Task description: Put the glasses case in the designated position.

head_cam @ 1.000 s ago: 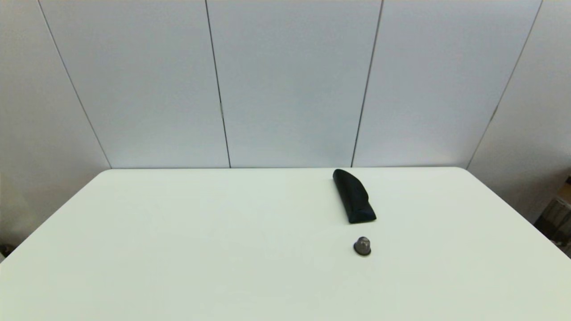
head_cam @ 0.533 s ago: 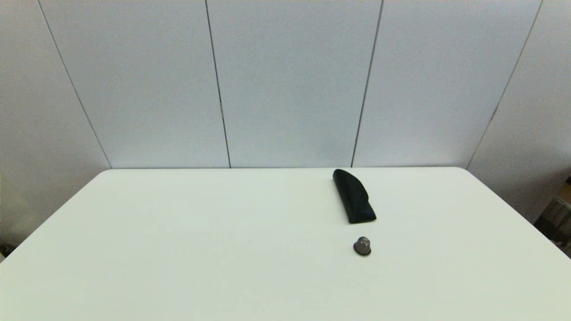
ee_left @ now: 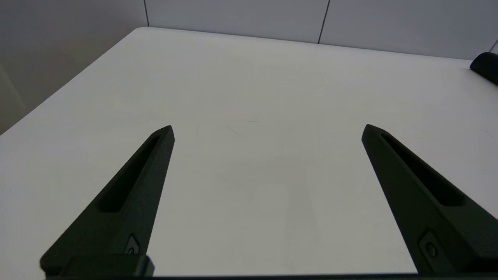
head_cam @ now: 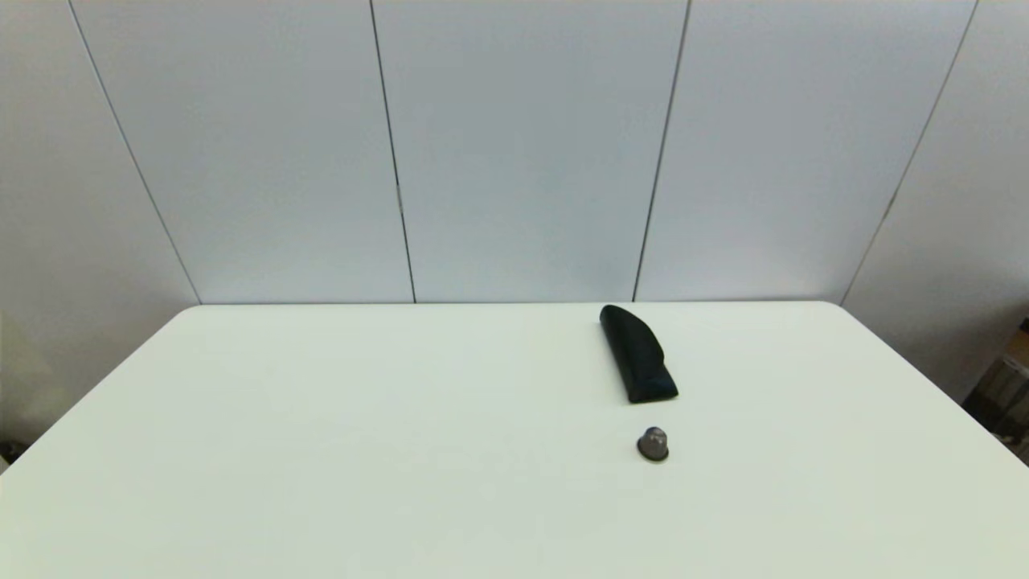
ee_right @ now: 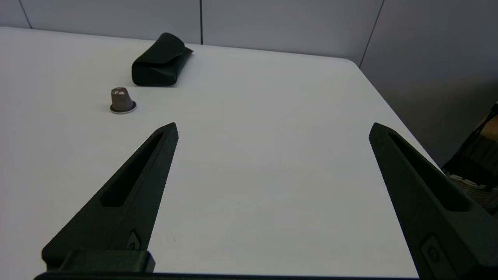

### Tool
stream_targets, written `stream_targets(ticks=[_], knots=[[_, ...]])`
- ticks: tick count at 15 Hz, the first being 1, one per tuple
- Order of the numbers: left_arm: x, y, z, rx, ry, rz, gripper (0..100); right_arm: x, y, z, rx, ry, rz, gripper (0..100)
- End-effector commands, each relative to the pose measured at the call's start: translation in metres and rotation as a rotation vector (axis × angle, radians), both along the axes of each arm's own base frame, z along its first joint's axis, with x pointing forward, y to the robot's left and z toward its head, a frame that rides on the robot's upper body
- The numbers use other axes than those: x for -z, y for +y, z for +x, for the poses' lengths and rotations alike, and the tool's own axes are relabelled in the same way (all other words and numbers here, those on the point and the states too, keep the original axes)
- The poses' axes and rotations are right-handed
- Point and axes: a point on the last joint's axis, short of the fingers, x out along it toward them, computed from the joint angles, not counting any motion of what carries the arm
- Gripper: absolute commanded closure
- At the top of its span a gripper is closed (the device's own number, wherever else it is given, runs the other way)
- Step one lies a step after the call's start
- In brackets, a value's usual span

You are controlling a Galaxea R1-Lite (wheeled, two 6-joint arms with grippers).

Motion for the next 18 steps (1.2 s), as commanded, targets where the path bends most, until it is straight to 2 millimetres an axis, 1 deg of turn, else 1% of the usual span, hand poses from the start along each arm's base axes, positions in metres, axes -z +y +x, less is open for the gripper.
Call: stream_targets(ticks=[1, 5, 10, 16, 18], knots=[[0.0000, 0.0000, 0.0001, 0.000, 0.002, -0.001, 0, 0.0003, 0.0000, 0.0000, 0.001, -0.008, 0.005, 0], [0.0000, 0.0000, 0.0001, 0.000, 0.002, -0.001, 0, 0.0014, 0.0000, 0.0004, -0.002, -0.005, 0.043, 0], [0.0000, 0.0000, 0.0001, 0.000, 0.002, -0.001, 0, 0.0081, 0.0000, 0.0012, -0.003, 0.044, 0.061, 0], [-0.0003, 0.0000, 0.0001, 0.000, -0.001, -0.001, 0, 0.0082, 0.0007, 0.0009, -0.033, 0.051, 0.044, 0], [-0.0003, 0.0000, 0.0001, 0.000, -0.001, -0.001, 0, 0.0077, 0.0004, 0.0010, -0.020, 0.046, 0.067, 0]])
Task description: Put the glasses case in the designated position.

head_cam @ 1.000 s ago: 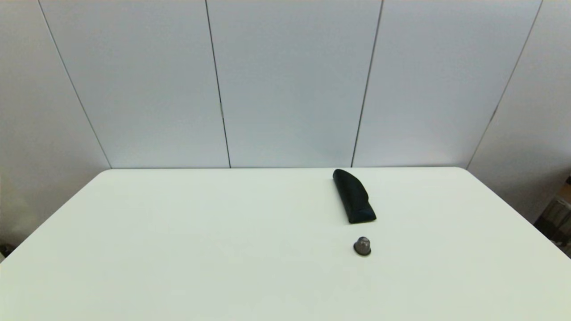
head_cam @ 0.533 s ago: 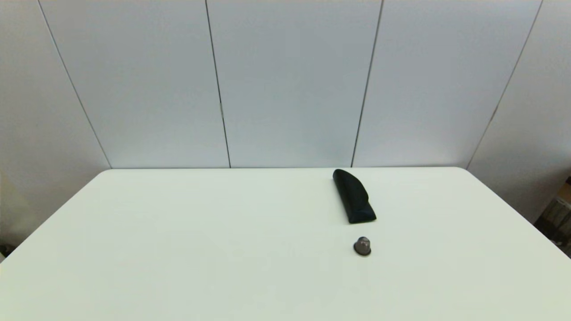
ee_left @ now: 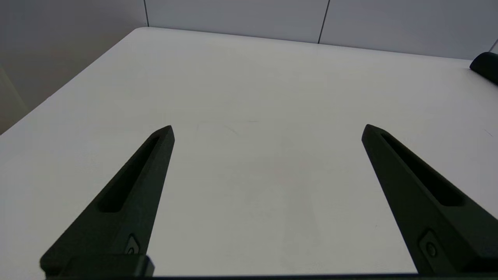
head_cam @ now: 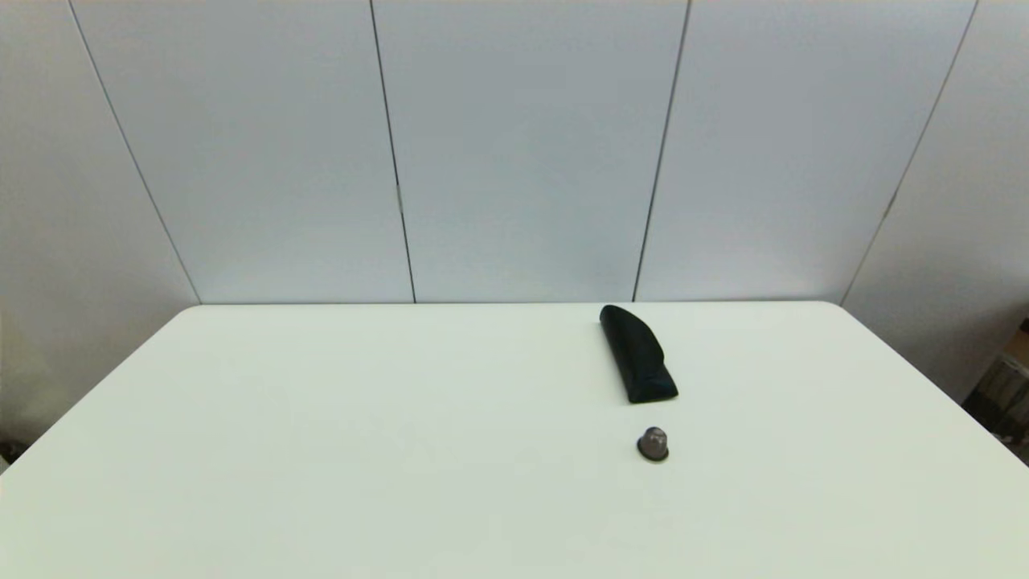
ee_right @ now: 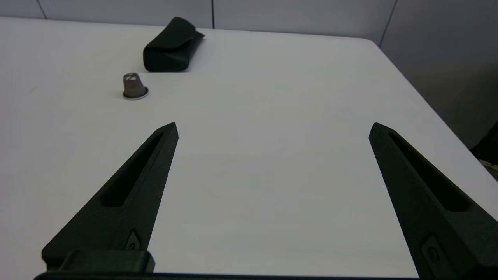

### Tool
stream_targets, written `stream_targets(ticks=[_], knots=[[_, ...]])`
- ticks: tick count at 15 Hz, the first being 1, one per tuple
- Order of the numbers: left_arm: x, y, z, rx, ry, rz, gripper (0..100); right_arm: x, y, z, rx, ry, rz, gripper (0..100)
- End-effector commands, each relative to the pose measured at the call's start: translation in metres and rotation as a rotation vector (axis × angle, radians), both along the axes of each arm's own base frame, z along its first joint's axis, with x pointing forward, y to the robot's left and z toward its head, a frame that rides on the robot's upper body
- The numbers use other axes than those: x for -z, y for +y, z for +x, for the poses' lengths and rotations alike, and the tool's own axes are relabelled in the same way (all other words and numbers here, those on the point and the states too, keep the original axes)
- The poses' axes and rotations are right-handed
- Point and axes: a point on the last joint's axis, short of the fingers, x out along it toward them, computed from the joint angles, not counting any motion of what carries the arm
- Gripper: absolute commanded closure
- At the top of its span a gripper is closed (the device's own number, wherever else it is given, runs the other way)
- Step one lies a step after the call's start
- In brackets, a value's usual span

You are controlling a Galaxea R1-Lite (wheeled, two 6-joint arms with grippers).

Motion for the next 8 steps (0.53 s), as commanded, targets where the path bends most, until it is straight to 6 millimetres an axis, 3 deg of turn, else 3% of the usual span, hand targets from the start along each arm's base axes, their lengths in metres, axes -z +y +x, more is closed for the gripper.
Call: stream_targets(ticks=[1, 8], knots=[[-0.0002, 0.0000, 0.0001, -0.001, 0.000, -0.001, 0, -0.0010, -0.0005, 0.0002, 0.021, -0.010, 0.037, 0], [0.0001, 0.0000, 0.0001, -0.001, 0.003, -0.001, 0, -0.0014, -0.0005, 0.0000, 0.020, -0.013, 0.037, 0]])
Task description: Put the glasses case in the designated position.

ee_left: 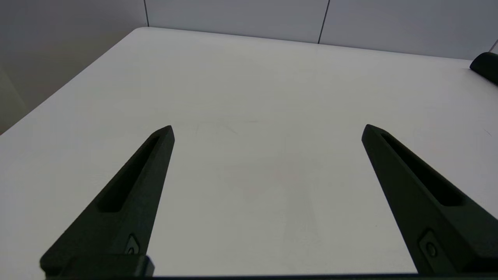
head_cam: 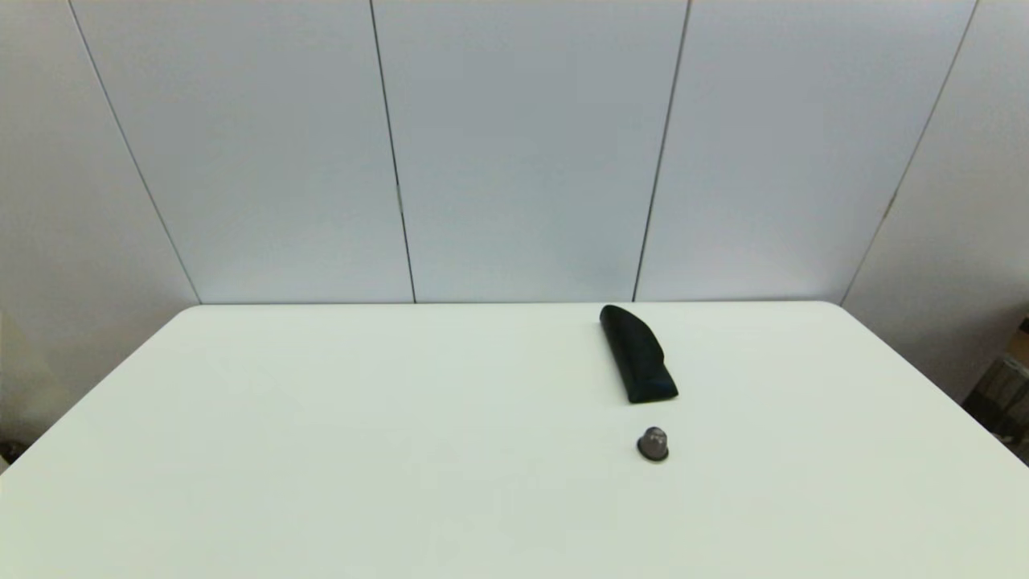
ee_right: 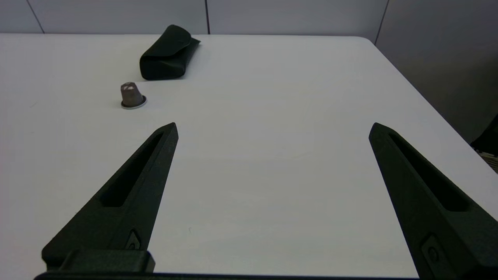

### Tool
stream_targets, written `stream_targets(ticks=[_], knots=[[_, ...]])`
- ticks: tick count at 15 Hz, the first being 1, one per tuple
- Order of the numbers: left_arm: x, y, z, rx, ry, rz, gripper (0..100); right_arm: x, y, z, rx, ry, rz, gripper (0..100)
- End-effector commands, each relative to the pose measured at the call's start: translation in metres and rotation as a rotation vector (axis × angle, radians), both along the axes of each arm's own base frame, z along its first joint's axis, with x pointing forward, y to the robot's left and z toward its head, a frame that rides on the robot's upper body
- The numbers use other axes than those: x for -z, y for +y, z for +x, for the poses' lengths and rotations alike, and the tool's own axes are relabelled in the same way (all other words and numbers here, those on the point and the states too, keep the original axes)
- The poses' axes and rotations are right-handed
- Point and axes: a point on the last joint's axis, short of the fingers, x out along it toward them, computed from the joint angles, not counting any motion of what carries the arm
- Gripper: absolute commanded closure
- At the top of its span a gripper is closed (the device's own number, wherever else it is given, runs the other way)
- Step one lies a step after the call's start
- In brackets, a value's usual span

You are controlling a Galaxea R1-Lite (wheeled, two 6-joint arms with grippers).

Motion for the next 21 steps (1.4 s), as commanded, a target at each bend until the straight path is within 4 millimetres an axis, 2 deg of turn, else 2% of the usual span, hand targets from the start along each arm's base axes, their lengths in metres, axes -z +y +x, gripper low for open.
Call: stream_targets(ticks=[1, 21], knots=[[0.0000, 0.0000, 0.0001, -0.001, 0.001, -0.001, 0, 0.0001, 0.0000, 0.0001, -0.001, -0.001, -0.004, 0], [0.0000, 0.0000, 0.0001, -0.001, 0.001, -0.001, 0, 0.0001, 0.0001, 0.0001, -0.004, -0.001, -0.008, 0]])
